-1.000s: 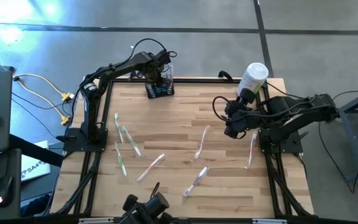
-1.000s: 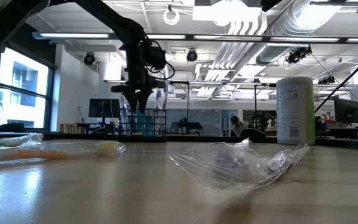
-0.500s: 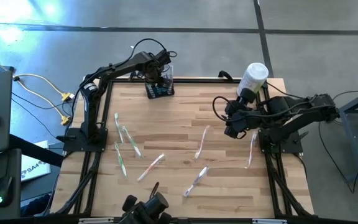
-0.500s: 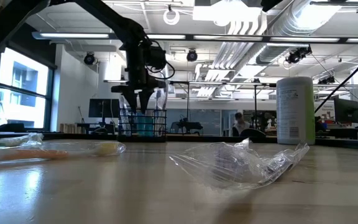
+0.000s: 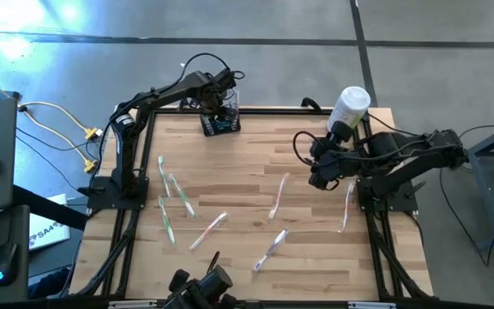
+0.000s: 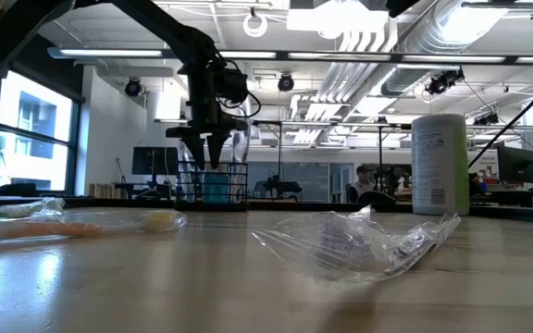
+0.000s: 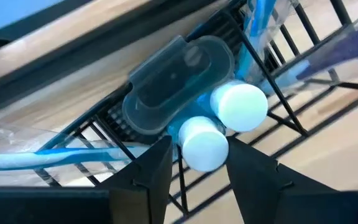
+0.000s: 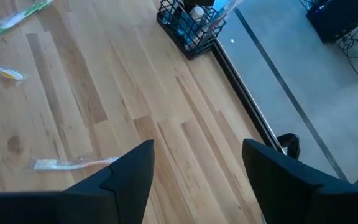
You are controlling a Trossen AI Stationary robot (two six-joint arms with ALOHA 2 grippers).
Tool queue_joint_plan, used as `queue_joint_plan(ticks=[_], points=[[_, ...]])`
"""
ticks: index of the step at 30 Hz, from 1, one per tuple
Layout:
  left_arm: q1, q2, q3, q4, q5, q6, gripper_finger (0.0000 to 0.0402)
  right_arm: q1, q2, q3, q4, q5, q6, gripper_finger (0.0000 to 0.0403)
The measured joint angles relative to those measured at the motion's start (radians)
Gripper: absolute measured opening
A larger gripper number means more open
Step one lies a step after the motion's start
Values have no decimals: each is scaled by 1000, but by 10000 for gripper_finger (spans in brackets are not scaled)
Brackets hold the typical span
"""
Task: Pick & Place toothbrushing station
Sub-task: Put the blue mouthwash into the black wire organizer, then put the right green toothbrush into the black wire organizer
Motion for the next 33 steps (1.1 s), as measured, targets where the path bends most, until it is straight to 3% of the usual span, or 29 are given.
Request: queue_joint_plan(ticks=[14,20,24,29,33], points=[[0,0,159,-90,9,40,145,-26,0,0,9,-43,-16,236],[-1,-1,339,-319,82,69,145,-26,0,0,7,-45,-27,236],[-46,-5,499,-529,99,135,145,-26,0,0,5,-45,-27,236],[-145,-134,523,-510,273,136,145,-26,0,0,0,-47,-27,236],[-234,-213,518,-512,269,97,145,-26,0,-1,-1,-49,-27,236]])
